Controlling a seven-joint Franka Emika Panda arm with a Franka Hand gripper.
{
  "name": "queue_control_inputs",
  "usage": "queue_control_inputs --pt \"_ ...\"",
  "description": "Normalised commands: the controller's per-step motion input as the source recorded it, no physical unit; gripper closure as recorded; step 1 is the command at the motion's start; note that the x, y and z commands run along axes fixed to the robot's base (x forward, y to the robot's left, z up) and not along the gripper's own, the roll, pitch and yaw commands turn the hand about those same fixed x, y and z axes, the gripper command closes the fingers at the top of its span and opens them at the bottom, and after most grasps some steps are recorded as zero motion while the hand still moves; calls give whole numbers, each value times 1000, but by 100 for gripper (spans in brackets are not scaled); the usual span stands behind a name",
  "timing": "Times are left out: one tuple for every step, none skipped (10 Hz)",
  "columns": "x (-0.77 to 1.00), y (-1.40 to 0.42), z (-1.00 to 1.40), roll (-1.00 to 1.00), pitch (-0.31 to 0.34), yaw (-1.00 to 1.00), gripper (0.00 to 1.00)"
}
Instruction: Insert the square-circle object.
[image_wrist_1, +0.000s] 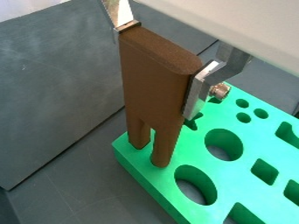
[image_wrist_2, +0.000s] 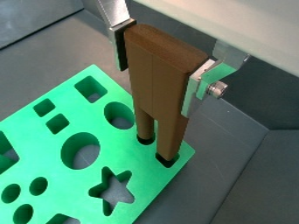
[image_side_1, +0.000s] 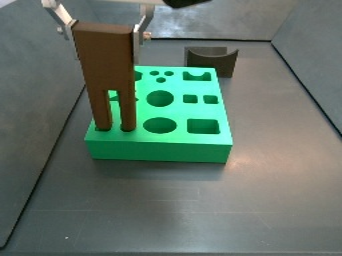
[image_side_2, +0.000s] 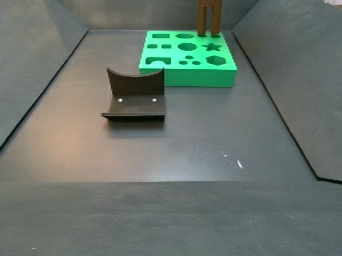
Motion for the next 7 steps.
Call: queue_control_inputs --pt "-197 34 -60 0 -3 -26 100" --pt "-243 26 -69 0 -26 -20 100" --pt "-106 17 -111 0 -4 0 100" --pt "9 0 -211 0 0 -17 100" --pt "257 0 -260 -11 6 -143 100" --pt "334 0 -271 -57 16 -209 100" --pt "323 0 -300 -54 7 -197 100"
